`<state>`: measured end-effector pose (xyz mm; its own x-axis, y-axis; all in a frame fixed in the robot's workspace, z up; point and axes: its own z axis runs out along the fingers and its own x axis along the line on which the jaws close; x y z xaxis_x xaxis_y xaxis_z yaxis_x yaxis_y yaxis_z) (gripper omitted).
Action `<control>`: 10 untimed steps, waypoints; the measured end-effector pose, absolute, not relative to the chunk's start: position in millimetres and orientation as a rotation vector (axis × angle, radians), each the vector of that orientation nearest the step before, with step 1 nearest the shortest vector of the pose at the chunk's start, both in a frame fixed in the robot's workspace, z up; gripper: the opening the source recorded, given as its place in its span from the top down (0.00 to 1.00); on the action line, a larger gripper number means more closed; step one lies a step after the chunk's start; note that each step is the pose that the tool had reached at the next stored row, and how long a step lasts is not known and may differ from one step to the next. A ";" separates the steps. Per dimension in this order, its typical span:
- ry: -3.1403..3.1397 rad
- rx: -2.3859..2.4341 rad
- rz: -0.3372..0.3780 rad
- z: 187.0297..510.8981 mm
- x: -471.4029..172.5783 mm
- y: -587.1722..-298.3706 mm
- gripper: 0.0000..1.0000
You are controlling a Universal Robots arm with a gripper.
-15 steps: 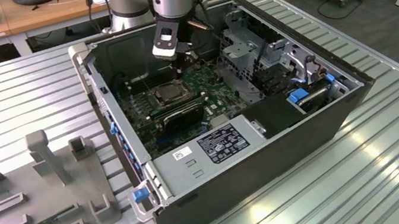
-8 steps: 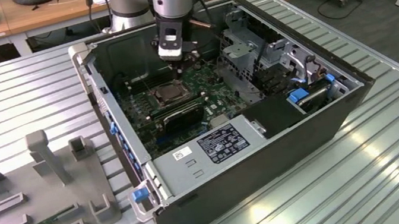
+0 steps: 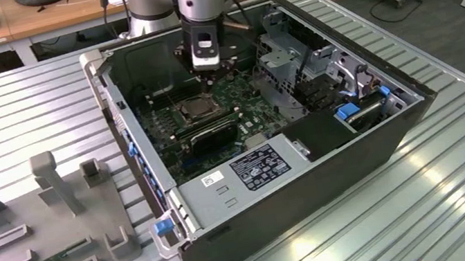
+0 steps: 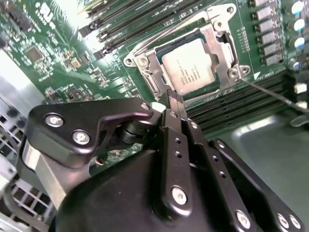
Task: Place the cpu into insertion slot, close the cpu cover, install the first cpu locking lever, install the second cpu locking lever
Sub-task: 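Close the cpu cover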
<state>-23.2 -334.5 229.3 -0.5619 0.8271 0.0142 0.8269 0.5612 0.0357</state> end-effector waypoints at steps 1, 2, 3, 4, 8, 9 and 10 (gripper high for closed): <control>2.785 1.444 0.060 229.3 -23.3 -334.5 0.89; 2.798 1.419 0.060 229.2 -23.2 -334.5 0.89; 2.812 1.392 0.060 229.2 -23.2 -334.5 0.89; 2.825 1.367 0.060 229.2 -23.3 -334.5 0.89; 2.874 1.264 0.060 229.1 -23.2 -334.5 0.89; 2.885 1.239 0.060 229.1 -23.2 -334.5 0.89; 2.897 1.213 0.060 229.1 -23.2 -334.5 0.89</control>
<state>-23.2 -334.5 229.1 -0.7019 0.7121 0.0142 0.7121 0.7012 0.0357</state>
